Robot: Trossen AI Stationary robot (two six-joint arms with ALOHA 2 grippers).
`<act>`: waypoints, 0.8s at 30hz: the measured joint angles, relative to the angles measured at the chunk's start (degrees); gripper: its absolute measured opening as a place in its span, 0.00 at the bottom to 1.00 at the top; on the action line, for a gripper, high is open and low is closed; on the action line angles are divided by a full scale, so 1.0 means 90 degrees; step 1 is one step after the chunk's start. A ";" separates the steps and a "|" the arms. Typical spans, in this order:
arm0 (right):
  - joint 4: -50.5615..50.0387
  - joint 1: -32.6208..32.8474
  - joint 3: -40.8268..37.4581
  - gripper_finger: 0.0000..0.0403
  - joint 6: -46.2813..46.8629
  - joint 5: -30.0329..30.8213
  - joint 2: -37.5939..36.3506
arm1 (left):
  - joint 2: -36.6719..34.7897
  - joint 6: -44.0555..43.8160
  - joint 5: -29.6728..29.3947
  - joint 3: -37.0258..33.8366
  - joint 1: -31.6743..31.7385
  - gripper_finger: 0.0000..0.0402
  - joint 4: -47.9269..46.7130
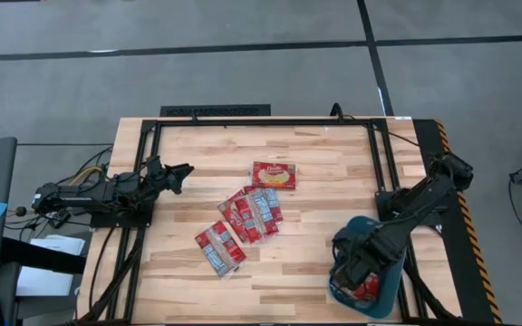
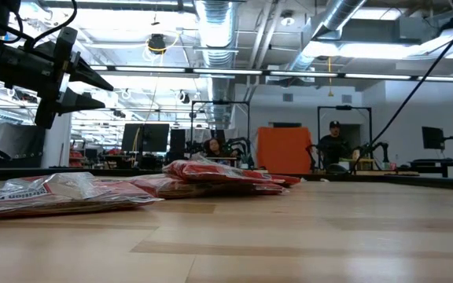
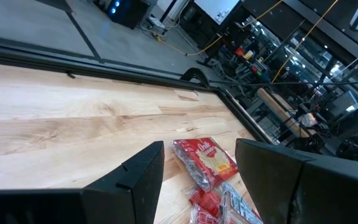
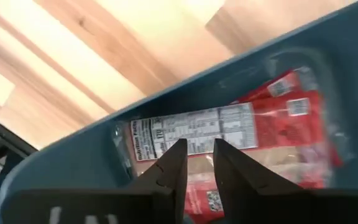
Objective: Sort popcorn bags into baskets
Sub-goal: Put the popcorn bag into the blue bin
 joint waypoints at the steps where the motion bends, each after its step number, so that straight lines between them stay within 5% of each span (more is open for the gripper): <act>1: 0.0165 0.0006 -0.0106 0.24 0.0000 -0.0003 0.0000 | 0.0002 0.0000 0.0001 0.0000 0.0001 0.47 -0.0001; 14: 0.1511 0.0072 -0.0829 0.24 -0.0002 -0.0017 0.0005 | 0.0002 0.0000 0.0003 0.0000 0.0001 0.47 0.0001; 24: 0.1298 0.0153 -0.0859 0.23 -0.0220 -0.0364 0.0005 | 0.0001 0.0115 0.0005 0.0000 -0.0001 0.47 0.0002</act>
